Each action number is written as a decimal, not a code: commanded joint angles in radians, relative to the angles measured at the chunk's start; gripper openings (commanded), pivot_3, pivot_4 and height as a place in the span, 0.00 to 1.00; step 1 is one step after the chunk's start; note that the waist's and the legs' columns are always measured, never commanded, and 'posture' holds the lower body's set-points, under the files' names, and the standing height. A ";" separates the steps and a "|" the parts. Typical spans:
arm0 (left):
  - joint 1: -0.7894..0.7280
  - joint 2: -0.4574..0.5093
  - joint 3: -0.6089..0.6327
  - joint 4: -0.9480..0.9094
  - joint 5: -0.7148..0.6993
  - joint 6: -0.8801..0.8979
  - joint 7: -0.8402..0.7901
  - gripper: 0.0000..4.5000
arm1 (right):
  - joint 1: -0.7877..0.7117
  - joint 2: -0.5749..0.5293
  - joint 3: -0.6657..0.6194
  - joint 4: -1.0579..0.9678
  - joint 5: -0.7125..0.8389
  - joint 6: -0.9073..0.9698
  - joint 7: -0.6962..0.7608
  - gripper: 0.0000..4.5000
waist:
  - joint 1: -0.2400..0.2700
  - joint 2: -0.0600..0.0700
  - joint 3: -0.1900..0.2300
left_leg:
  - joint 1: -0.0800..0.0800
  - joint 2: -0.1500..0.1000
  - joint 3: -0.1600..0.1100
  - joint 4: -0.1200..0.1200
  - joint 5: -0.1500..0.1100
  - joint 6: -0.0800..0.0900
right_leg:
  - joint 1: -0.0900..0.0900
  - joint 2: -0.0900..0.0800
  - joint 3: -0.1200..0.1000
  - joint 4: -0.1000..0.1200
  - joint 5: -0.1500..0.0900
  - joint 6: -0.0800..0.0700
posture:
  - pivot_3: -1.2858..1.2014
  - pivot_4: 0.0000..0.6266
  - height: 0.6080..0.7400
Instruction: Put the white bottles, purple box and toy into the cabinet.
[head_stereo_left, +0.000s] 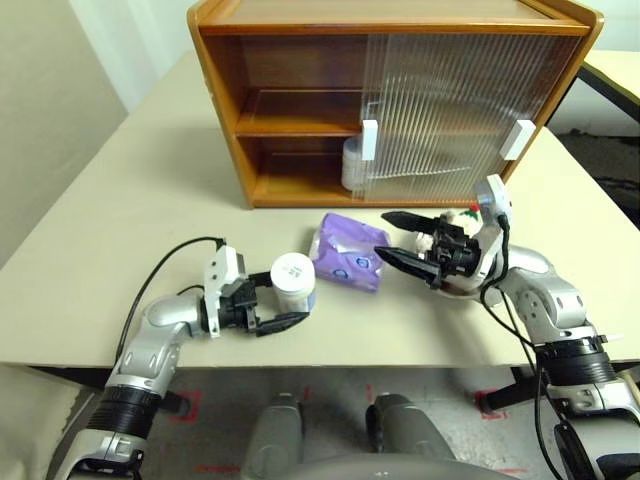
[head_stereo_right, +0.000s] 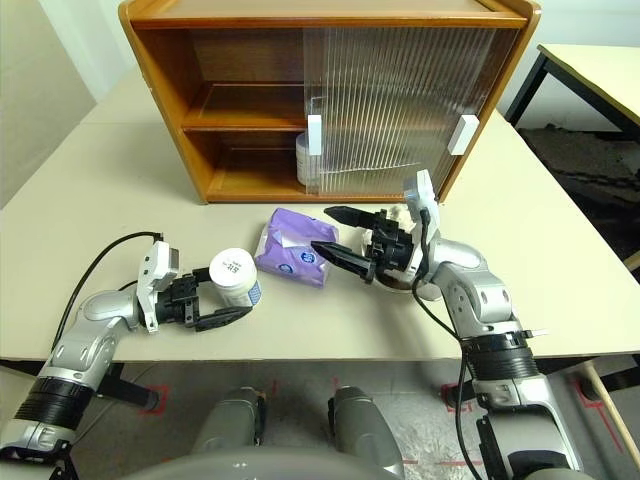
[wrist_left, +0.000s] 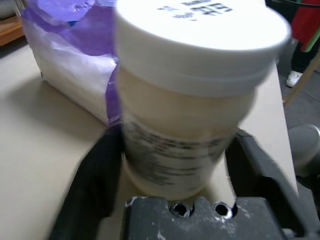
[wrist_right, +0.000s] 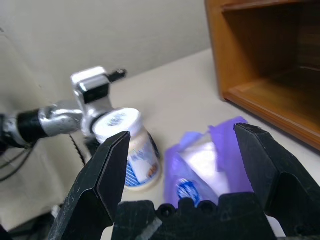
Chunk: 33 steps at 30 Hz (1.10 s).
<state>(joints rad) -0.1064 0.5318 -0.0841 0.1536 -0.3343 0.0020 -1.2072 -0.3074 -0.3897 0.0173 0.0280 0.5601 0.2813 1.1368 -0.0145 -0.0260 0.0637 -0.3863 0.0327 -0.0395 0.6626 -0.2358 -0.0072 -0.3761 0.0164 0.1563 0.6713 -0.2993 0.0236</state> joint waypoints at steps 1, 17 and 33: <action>0.031 0.002 -0.043 -0.001 0.021 0.020 -0.012 0.68 | 0.023 0.001 0.001 -0.045 0.019 0.028 -0.014 1.00 | 0.000 0.001 -0.002 | 0.000 0.000 0.000 0.000 0.000 0.000 | 0.000 0.000 0.000 0.000 -0.001 0.000 | 0.55 0.00 1.00; -0.066 -0.026 0.134 0.054 0.025 -0.049 0.234 0.68 | 0.062 0.012 -0.006 -0.117 0.071 0.035 0.005 1.00 | -0.001 0.003 -0.008 | 0.000 0.000 -0.001 0.000 0.000 0.000 | 0.000 0.000 -0.001 0.002 -0.003 0.001 | 0.55 0.00 1.00; -0.349 -0.182 0.109 0.266 0.186 0.014 0.627 0.68 | 0.106 0.067 -0.003 -0.165 0.031 -0.037 -0.074 1.00 | -0.001 -0.001 -0.003 | -0.001 -0.001 -0.002 0.001 0.000 0.000 | 0.000 0.001 0.000 0.001 -0.002 0.002 | 0.54 0.07 1.00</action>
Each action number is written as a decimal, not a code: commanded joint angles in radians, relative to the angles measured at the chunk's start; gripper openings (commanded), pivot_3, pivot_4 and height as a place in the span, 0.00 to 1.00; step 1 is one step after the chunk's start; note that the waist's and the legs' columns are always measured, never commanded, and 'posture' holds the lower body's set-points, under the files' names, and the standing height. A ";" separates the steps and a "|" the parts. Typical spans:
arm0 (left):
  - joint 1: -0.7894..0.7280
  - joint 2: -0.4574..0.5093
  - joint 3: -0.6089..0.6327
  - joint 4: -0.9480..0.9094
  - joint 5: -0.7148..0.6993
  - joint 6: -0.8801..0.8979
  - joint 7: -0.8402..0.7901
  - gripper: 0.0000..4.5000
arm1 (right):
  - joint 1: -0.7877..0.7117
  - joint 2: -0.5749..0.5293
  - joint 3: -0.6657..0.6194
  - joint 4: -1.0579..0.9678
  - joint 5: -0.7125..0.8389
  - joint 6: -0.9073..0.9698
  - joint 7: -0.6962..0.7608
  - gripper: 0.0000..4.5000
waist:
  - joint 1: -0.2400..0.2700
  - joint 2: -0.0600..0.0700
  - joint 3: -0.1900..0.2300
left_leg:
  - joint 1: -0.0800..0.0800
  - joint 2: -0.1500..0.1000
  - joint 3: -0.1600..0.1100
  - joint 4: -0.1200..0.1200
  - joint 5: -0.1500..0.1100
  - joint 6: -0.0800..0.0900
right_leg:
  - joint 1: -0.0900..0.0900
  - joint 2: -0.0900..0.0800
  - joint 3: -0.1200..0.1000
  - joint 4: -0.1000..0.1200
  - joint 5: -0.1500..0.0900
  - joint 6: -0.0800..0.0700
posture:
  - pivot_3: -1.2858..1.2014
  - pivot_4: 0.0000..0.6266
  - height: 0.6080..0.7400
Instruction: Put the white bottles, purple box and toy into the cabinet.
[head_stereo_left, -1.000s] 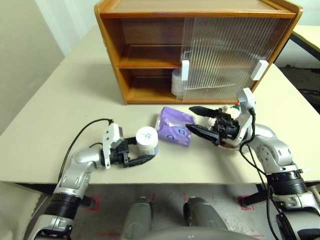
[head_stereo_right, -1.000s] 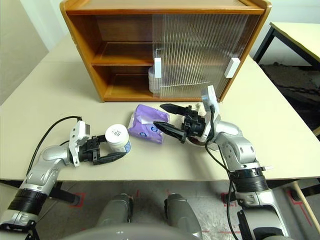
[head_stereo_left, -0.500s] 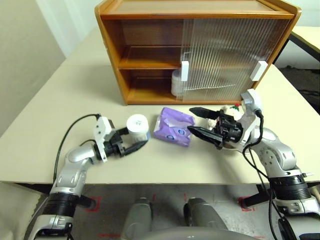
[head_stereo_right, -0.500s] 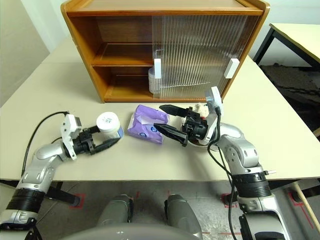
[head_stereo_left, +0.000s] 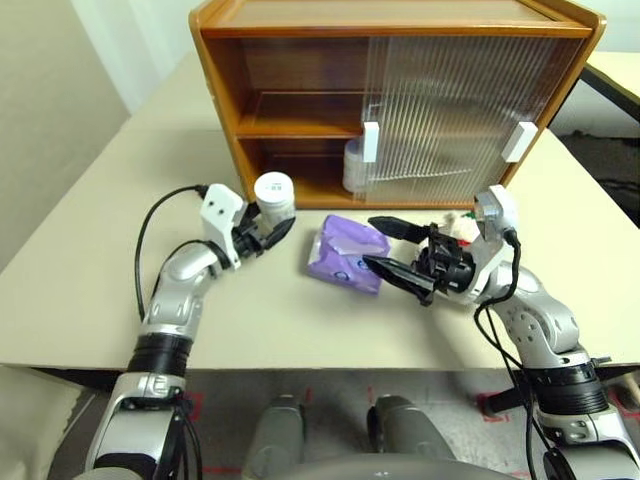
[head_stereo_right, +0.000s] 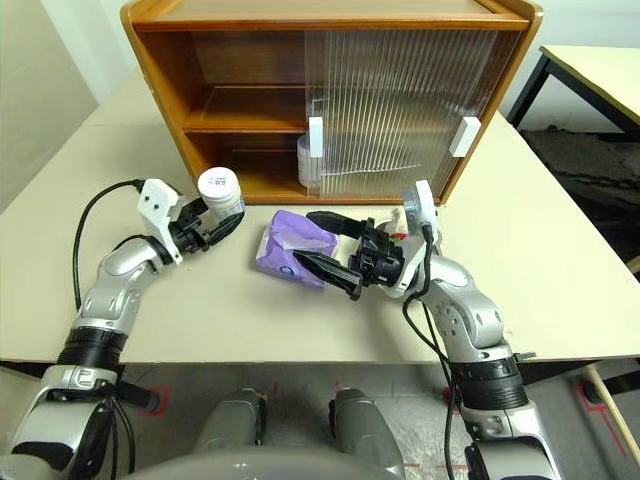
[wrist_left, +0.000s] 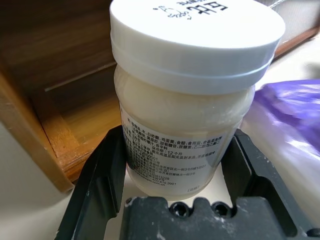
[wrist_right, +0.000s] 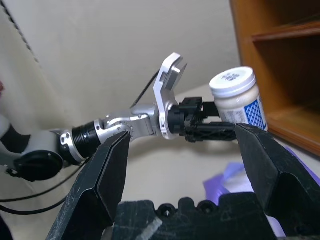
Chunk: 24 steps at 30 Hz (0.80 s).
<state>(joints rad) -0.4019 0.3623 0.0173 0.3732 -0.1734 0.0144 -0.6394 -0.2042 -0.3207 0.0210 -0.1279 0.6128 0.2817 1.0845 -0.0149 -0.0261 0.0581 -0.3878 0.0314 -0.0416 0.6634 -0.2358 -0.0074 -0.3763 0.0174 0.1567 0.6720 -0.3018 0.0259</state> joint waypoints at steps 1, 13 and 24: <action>-0.077 -0.019 0.011 0.069 0.032 -0.001 0.076 0.68 | 0.002 0.000 -0.011 -0.006 -0.025 -0.043 -0.031 1.00 | -0.001 -0.003 0.006 | 0.000 0.000 0.000 0.000 0.000 0.000 | 0.000 0.000 0.000 0.000 0.000 0.000 | 0.54 0.08 1.00; -0.102 -0.016 0.006 0.121 0.060 -0.021 0.085 0.68 | 0.006 -0.005 -0.004 -0.040 -0.005 -0.027 -0.073 1.00 | -0.035 -0.004 0.021 | -0.002 0.000 -0.001 0.000 0.000 0.000 | 0.000 0.000 0.000 -0.002 0.000 0.001 | 0.52 0.11 1.00; -0.100 -0.017 0.013 0.110 0.072 0.027 0.132 0.68 | -0.021 0.029 0.002 -0.015 0.034 -0.011 -0.077 1.00 | -0.049 -0.005 0.036 | -0.001 0.000 -0.004 0.000 0.000 0.000 | 0.000 0.000 -0.001 -0.001 0.001 0.002 | 0.53 0.10 1.00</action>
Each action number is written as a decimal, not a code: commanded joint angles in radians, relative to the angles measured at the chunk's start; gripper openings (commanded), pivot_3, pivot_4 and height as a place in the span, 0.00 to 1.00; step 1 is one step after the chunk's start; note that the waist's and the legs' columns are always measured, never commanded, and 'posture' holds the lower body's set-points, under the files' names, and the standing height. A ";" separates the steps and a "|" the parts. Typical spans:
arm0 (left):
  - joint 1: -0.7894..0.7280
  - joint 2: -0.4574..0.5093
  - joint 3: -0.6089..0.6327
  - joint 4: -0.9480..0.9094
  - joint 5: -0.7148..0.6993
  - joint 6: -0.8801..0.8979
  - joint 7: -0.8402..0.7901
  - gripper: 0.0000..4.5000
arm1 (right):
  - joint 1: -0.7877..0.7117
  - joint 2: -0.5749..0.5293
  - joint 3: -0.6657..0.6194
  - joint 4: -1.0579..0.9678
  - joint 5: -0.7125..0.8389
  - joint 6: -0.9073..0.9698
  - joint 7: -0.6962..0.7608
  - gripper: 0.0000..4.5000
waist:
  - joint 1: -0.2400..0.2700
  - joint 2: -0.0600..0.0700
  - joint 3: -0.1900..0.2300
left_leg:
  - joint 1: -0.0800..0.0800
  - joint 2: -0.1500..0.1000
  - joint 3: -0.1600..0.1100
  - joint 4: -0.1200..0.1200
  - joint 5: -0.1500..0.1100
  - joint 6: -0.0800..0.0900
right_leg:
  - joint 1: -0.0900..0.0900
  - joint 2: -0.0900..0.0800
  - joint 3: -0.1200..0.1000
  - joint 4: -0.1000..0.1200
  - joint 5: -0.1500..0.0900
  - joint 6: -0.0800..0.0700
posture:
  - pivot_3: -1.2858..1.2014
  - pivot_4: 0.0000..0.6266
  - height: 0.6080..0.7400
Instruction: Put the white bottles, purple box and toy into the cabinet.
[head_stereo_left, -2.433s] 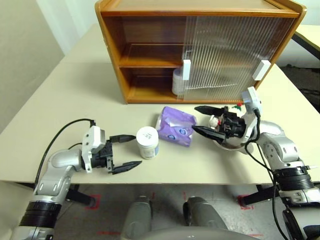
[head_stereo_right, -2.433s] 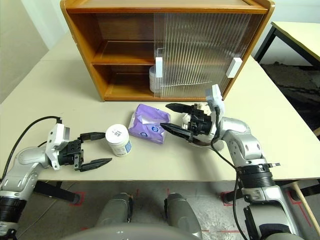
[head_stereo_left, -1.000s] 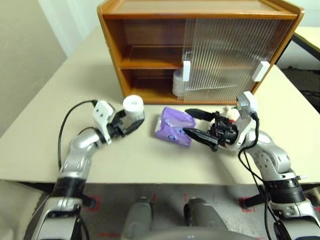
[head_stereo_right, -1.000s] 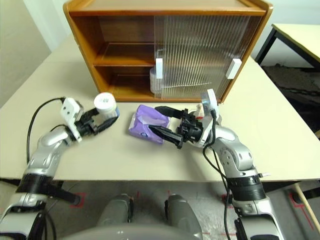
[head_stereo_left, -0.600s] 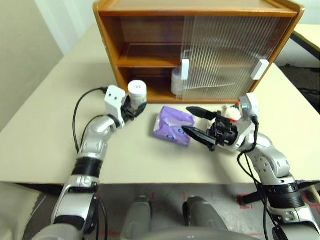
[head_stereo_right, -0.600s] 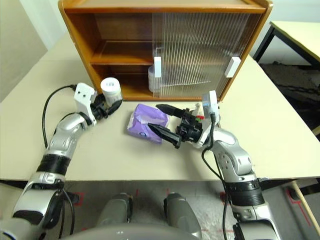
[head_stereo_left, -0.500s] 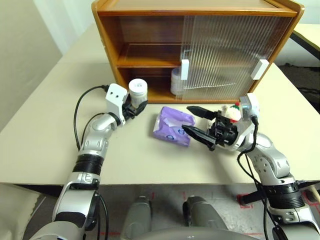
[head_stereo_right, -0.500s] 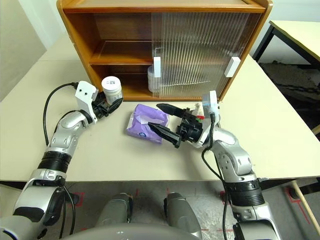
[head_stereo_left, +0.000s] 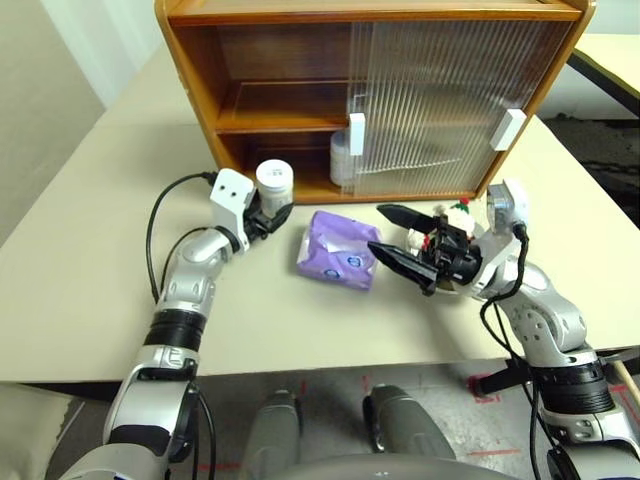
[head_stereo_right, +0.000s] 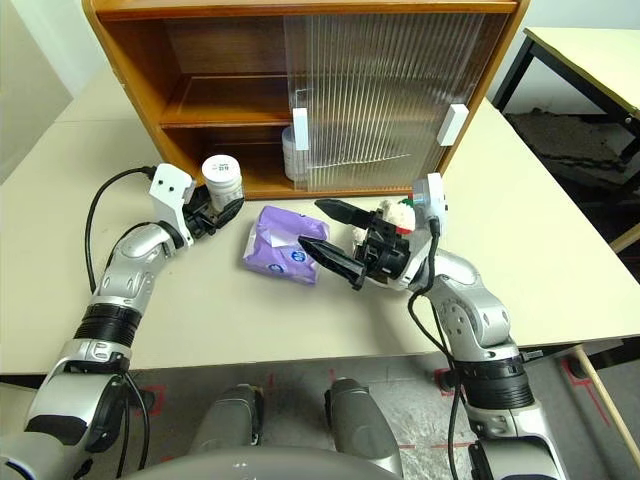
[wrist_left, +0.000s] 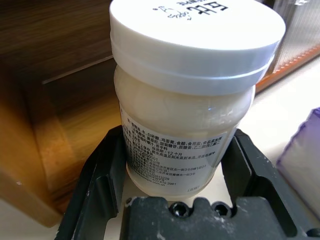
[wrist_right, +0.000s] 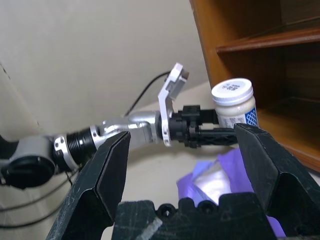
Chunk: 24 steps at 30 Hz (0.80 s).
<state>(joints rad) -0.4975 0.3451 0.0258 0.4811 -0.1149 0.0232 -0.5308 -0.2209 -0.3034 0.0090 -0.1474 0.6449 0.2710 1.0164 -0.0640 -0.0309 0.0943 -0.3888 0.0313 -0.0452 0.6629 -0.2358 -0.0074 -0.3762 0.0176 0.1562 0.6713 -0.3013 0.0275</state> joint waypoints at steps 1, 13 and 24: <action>-0.016 -0.006 0.000 0.011 0.016 0.021 0.029 0.68 | -0.007 0.015 0.020 -0.002 0.001 0.006 -0.011 1.00 | 0.001 0.000 0.000 | 0.000 0.000 0.000 0.000 0.000 0.000 | 0.000 0.000 0.000 0.000 0.000 0.000 | 0.53 0.11 1.00; -0.182 -0.047 -0.001 0.216 0.040 0.021 0.101 0.68 | -0.029 0.005 -0.015 0.001 0.026 0.031 -0.034 1.00 | -0.002 -0.001 0.009 | -0.001 -0.001 0.000 0.000 0.000 0.000 | 0.000 -0.001 -0.001 -0.001 0.001 0.002 | 0.53 0.13 1.00; -0.342 -0.083 -0.012 0.399 0.080 -0.043 0.112 0.68 | -0.089 -0.021 -0.065 0.046 0.038 0.038 -0.046 1.00 | 0.003 -0.005 0.023 | -0.002 -0.001 0.000 0.000 0.000 0.000 | 0.000 -0.001 0.000 -0.005 0.001 0.002 | 0.53 0.15 1.00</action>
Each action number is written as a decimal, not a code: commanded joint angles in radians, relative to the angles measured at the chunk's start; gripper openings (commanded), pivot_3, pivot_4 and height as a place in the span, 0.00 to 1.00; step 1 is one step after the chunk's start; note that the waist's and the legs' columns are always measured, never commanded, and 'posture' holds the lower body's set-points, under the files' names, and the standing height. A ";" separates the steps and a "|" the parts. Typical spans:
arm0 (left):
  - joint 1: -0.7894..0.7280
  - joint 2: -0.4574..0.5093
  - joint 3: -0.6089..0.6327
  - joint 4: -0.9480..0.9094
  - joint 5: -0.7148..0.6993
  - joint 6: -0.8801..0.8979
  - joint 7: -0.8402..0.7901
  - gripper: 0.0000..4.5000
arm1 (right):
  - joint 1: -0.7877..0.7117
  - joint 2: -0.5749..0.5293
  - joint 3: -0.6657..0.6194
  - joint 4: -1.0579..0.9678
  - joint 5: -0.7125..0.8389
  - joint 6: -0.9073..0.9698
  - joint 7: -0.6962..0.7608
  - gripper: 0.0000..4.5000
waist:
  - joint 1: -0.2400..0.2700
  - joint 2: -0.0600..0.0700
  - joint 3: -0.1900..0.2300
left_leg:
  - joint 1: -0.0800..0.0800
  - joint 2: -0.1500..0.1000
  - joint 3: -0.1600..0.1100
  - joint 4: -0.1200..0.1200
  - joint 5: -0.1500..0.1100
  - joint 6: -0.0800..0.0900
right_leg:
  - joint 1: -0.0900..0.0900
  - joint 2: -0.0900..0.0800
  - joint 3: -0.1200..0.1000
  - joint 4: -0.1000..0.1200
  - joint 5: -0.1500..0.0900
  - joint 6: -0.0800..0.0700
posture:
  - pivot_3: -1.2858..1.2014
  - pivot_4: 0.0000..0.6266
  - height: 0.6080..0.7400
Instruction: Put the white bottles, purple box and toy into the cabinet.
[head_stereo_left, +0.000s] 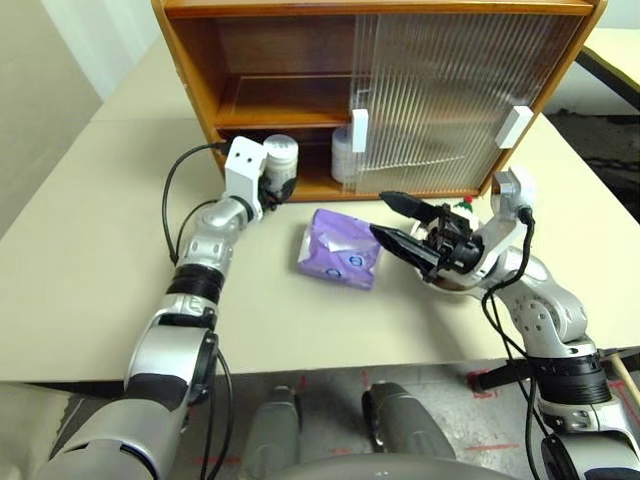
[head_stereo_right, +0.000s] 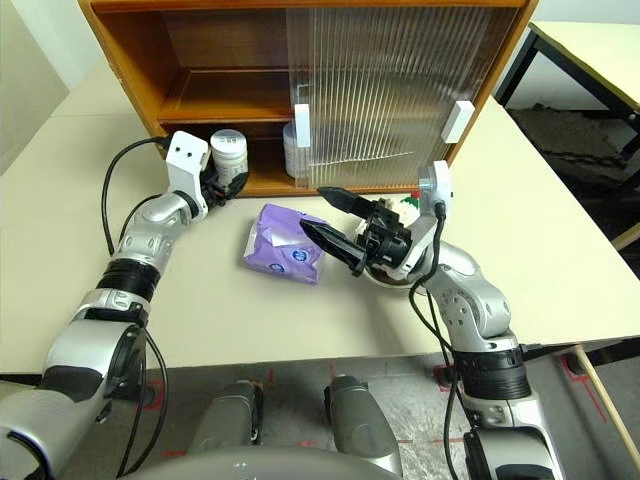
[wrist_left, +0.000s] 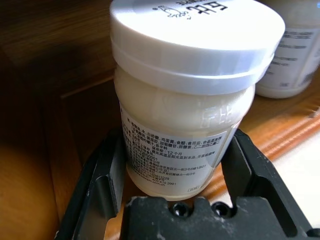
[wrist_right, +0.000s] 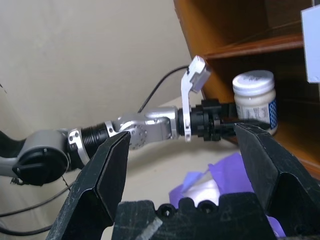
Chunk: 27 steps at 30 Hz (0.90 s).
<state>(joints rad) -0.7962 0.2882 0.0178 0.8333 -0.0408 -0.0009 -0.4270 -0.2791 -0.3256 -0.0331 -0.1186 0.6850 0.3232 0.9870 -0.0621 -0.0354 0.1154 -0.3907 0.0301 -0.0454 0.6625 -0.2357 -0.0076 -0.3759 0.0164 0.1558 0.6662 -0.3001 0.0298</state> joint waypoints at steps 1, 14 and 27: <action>-0.056 -0.034 -0.001 0.058 0.004 -0.024 0.012 0.68 | -0.037 0.004 -0.024 0.017 -0.004 -0.013 -0.024 1.00 | 0.001 0.000 0.004 | 0.000 0.000 0.000 0.000 0.000 0.000 | 0.000 0.000 0.000 0.000 0.000 0.000 | 0.53 0.15 1.00; -0.246 -0.098 0.032 0.332 0.010 -0.033 0.138 0.68 | -0.082 -0.037 -0.097 0.066 0.000 -0.040 -0.009 1.00 | 0.024 0.000 0.024 | -0.016 -0.001 -0.001 0.001 0.003 -0.004 | -0.016 0.000 -0.001 0.001 0.007 0.004 | 0.53 0.21 1.00; -0.261 -0.135 0.041 0.416 0.028 -0.037 0.155 0.84 | -0.029 -0.035 -0.113 -0.023 0.035 0.014 -0.065 1.00 | 0.010 0.003 0.069 | -0.015 -0.001 -0.001 0.001 0.012 -0.003 | -0.014 0.000 -0.001 0.001 0.012 0.010 | 0.52 0.29 1.00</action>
<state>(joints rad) -1.0745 0.1662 0.0666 1.1973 -0.0318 -0.0726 -0.2737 -0.3234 -0.3546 -0.1336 -0.1078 0.7002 0.3240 0.9291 -0.0524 -0.0328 0.1841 -0.4059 0.0290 -0.0467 0.6631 -0.2239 -0.0107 -0.3900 0.0160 0.1552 0.6668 -0.2879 0.0401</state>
